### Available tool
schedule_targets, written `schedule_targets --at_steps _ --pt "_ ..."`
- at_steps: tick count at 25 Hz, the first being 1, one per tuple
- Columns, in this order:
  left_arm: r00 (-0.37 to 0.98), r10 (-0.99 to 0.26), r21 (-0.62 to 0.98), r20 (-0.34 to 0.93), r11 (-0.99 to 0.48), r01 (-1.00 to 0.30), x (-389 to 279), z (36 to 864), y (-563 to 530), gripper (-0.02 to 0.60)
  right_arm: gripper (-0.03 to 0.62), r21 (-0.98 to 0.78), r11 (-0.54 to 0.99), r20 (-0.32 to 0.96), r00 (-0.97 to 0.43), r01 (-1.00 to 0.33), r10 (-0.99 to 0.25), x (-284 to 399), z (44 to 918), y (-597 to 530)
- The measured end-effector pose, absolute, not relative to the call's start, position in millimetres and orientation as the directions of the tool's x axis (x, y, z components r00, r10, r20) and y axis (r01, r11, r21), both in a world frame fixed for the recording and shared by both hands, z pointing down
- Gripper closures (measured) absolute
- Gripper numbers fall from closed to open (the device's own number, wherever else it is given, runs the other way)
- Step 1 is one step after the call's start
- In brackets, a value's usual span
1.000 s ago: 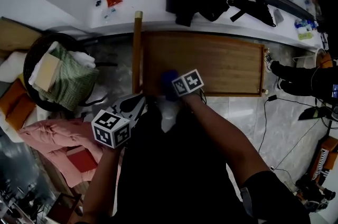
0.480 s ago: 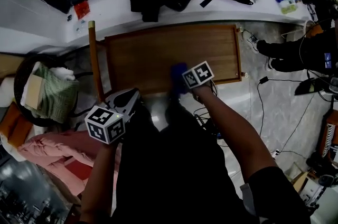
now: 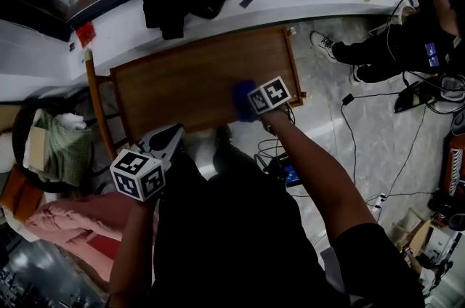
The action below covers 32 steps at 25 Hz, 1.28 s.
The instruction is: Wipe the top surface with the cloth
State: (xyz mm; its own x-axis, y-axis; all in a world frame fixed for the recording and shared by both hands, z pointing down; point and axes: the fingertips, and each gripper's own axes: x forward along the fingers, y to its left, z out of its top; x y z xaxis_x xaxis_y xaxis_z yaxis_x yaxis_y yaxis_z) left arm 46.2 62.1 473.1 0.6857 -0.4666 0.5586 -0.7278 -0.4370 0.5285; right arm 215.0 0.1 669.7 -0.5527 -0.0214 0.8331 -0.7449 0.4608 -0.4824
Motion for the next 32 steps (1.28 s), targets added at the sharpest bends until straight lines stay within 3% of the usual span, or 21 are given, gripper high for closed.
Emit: schedule_targets --at_steps 10,29,32 --pt "0.666 -0.486 0.501 0.565 -0.439 -0.746 67 462 67 0.572 0.539 -0.433 0.415 0.854 -0.511 -0.8 -0.093 278 666 -12" --pt "0.656 -0.549 0.536 0.518 -0.389 -0.749 60 457 124 0.572 0.539 -0.285 0.07 0.904 -0.292 -0.956 -0.313 381 661 -25" --pt "0.657 -0.559 0.533 0.505 -0.397 -0.747 48 450 137 0.572 0.539 -0.44 0.061 0.789 -0.418 -0.896 -0.451 355 635 -38"
